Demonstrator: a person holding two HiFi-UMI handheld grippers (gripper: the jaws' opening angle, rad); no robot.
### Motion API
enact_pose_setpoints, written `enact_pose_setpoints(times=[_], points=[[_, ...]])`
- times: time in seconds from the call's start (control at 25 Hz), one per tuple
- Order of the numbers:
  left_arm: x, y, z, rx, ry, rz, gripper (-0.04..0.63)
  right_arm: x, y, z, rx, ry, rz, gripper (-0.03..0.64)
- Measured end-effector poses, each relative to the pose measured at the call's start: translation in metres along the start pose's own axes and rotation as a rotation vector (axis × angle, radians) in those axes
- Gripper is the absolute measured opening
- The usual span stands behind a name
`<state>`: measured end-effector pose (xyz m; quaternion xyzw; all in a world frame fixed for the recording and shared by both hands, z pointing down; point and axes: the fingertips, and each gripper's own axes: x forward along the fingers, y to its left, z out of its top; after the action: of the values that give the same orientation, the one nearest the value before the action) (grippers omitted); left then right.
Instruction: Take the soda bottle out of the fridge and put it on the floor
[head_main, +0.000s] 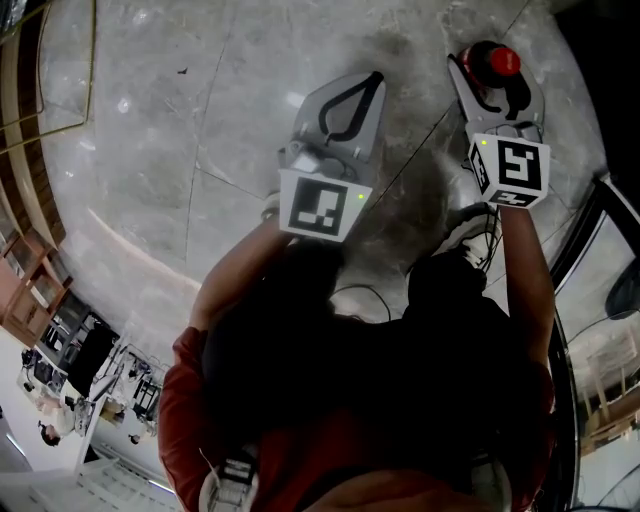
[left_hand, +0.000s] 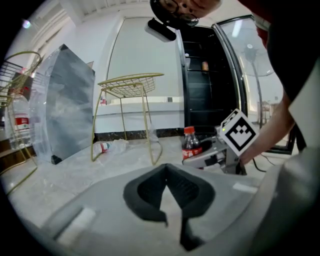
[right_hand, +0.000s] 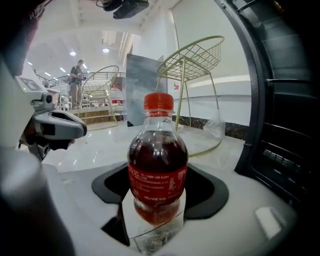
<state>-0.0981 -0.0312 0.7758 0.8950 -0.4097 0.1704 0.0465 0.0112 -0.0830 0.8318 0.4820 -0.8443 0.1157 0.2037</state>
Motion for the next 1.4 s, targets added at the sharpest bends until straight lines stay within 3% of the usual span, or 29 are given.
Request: enact_pose_setpoints(times=[0.2,0.64,1.4], points=[[-0.001,-0.001,-0.003,0.031,0.013,0.004,0.0,0.027,-0.012,0.003,-0.019,0.001,0.01,0.31],[0.0,-0.008,-0.006,0.009,0.03,-0.016,0.0,0.073,-0.037,0.017,0.009,-0.015,-0.016,0.31],[0.002,-0.012,-0.009,0.009,0.033,-0.028,0.0,0.062,-0.036,-0.003,0.009,-0.039,-0.043,0.311]])
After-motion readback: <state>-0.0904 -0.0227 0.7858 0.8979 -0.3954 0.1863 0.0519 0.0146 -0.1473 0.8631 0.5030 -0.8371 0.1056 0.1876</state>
